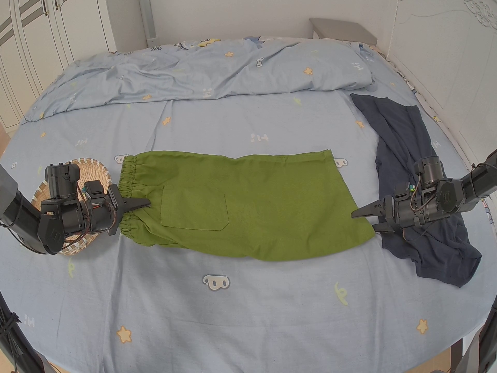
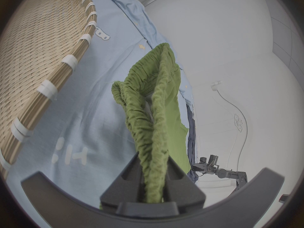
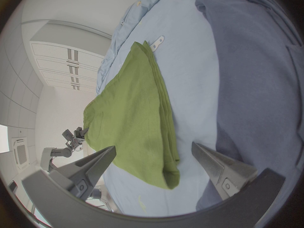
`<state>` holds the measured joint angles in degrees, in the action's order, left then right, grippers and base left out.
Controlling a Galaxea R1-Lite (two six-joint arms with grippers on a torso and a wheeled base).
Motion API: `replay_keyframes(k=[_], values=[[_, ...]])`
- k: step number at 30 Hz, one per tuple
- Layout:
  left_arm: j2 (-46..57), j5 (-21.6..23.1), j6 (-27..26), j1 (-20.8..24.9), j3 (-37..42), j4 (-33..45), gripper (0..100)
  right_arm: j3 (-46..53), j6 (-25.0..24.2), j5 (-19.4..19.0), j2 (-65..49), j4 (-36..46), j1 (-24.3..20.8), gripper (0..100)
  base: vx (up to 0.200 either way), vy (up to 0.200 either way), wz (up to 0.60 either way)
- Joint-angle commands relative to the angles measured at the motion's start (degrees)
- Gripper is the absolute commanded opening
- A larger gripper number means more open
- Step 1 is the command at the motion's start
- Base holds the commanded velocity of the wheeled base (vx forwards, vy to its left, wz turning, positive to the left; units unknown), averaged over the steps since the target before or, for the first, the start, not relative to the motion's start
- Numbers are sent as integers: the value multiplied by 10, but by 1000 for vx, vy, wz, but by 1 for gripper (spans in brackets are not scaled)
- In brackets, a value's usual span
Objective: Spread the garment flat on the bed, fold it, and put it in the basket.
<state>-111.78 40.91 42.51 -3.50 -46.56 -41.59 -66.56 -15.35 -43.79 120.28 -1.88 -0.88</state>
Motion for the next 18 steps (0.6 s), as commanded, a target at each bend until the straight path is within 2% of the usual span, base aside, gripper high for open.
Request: replay_keyframes(k=[1, 4, 8, 9, 16, 17, 18], values=[[2, 0, 0, 0, 1, -1, 0, -27, -6, -15, 39, 2, -7, 100, 0, 0, 0], [2, 0, 0, -1, 1, -1, 0, -41, -22, -20, 49, 2, -16, 100, 0, 0, 0], [2, 0, 0, -1, 0, -1, 0, -44, -42, -52, 49, 2, -18, 100, 0, 0, 0], [2, 0, 0, -1, 0, -1, 0, -44, -52, -69, 48, 1, -18, 100, 0, 0, 0], [2, 0, 0, -1, 0, -1, 0, -48, -57, -75, 54, 2, -19, 100, 0, 0, 0], [2, 0, 0, -1, 0, -1, 0, -48, -57, -75, 54, 2, -19, 0, 0, 0, 0], [2, 0, 0, -1, 0, -1, 0, -48, -57, -75, 57, 2, -19, 0, 0, 0, 0]])
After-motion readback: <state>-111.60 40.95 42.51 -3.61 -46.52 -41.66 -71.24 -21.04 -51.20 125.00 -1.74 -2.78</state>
